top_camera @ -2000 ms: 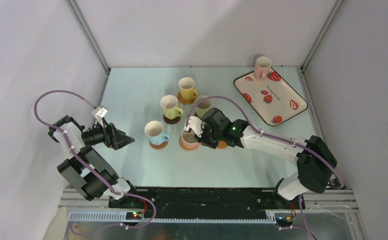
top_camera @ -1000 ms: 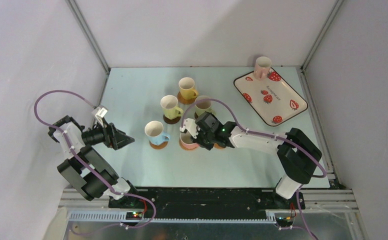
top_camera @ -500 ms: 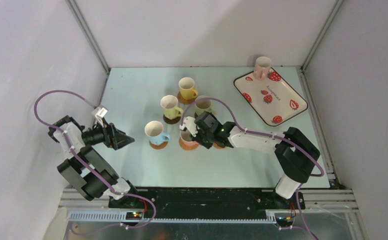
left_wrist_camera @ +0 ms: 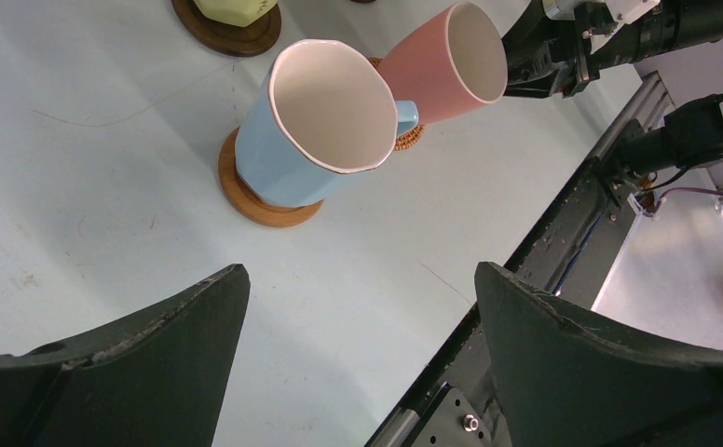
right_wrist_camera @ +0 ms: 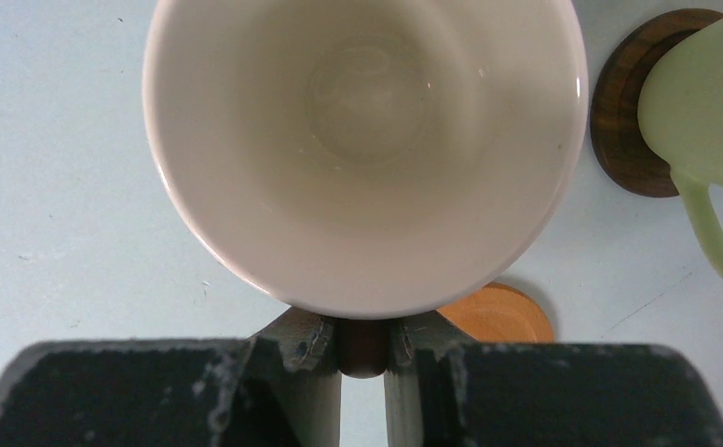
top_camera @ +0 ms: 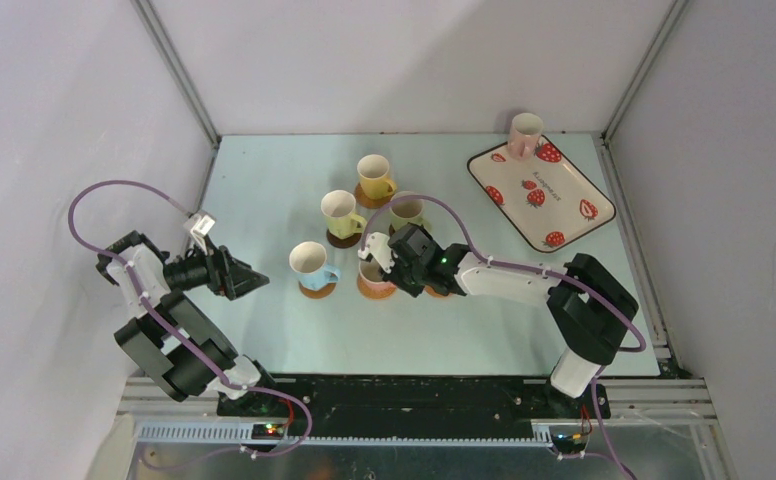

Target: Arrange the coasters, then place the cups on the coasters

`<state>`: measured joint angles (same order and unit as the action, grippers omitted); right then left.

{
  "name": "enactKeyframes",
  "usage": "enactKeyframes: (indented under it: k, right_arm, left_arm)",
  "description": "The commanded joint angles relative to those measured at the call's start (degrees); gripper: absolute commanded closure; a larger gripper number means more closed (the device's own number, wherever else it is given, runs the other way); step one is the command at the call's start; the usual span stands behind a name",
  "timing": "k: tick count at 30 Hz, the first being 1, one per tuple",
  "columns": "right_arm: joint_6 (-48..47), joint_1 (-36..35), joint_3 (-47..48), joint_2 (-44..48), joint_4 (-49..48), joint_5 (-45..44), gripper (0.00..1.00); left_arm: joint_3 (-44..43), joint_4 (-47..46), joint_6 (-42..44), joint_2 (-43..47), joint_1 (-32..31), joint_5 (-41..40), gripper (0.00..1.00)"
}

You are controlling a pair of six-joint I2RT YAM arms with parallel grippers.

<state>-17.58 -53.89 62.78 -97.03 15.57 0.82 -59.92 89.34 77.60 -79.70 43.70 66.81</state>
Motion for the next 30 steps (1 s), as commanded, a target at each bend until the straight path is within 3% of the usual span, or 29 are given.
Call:
enactKeyframes:
  k: [1,6,18,30]
  right_arm:
    - [0.8,-0.3,2.3,0.8,-5.4,-0.8,1.0]
    - [0.7,-0.5,2.3,0.6,-5.5,-0.8,1.0]
    - [0.4,-1.1,2.8,-0.2,-5.0,-0.8,0.85]
    - [-0.2,-1.3,3.2,-0.3,-4.6,-2.8,0.77]
  left_arm:
    - [-1.6,2.6,1.5,1.0,0.7,1.9,0.02]
    - [-1.5,2.7,1.5,1.1,0.7,1.9,0.02]
    - [-1.5,2.7,1.5,1.3,0.7,1.9,0.02]
    - [-1.5,2.6,1.5,1.6,0.7,1.9,0.02]
